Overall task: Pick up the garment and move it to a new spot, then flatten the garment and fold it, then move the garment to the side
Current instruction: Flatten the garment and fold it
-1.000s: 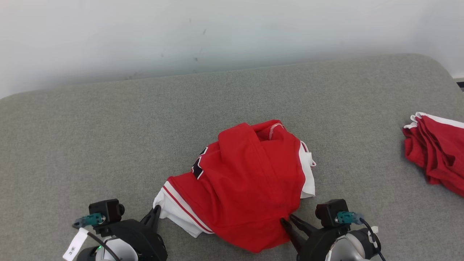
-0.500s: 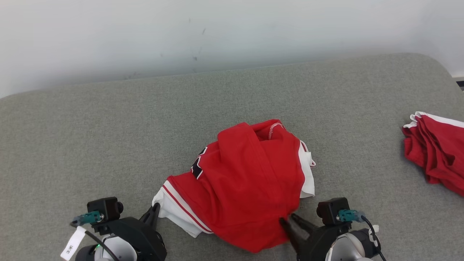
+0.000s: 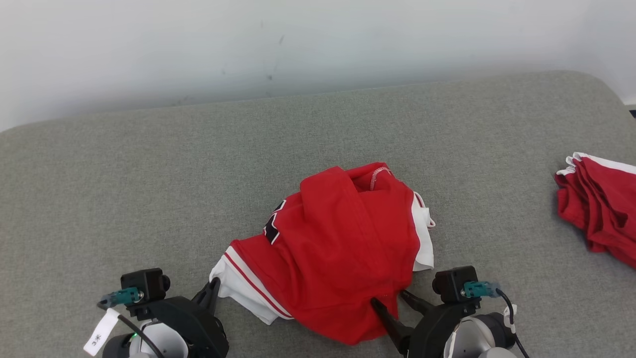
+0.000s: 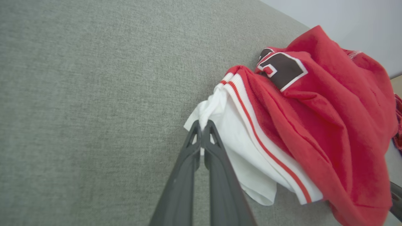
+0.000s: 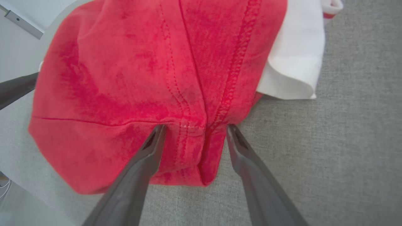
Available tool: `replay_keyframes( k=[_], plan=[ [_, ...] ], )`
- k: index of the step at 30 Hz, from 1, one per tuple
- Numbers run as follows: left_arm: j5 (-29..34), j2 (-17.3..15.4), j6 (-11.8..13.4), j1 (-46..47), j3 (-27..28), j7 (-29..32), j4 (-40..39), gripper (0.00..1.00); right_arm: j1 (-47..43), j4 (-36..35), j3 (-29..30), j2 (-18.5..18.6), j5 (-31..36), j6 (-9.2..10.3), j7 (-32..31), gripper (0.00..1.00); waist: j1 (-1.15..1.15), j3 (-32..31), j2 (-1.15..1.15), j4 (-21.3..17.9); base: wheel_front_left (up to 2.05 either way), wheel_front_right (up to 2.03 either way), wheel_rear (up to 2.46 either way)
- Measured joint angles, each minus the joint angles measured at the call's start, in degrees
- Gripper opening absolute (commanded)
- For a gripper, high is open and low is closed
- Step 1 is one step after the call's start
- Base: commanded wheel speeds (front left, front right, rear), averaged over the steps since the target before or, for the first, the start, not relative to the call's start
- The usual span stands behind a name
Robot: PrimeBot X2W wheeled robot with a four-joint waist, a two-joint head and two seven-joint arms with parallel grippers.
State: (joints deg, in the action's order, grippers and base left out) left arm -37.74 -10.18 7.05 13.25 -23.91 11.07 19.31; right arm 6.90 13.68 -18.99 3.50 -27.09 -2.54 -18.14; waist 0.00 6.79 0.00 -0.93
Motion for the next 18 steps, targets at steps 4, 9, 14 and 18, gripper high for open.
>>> replay_keyframes(
  k=[4,9,14,18],
  plan=[
    [0.01,0.01,0.00,0.00,0.02,0.27,-0.07,0.00,0.42,0.55,-0.36,-0.03,-1.19,-0.16,-0.08,0.69,0.00,-0.03,0.00,0.25,0.00,0.00,0.00],
    [0.07,0.05,0.00,-0.07,0.03,0.51,-0.18,0.00,0.42,0.96,-0.92,-0.07,-3.20,-0.24,-0.52,0.31,0.00,-0.26,0.00,0.48,0.00,0.00,0.00],
    [0.07,0.04,0.00,-0.10,0.31,0.55,-0.22,0.00,0.42,1.13,-1.29,-0.12,-3.68,-0.19,-0.51,0.43,0.00,-0.66,0.00,0.45,0.00,0.00,0.00],
    [0.08,0.18,0.01,-0.12,0.29,1.09,-0.34,0.00,0.43,1.37,-1.27,-0.14,-3.78,0.03,-0.44,0.14,0.00,-0.81,0.00,0.45,0.00,0.00,0.00]
  ],
)
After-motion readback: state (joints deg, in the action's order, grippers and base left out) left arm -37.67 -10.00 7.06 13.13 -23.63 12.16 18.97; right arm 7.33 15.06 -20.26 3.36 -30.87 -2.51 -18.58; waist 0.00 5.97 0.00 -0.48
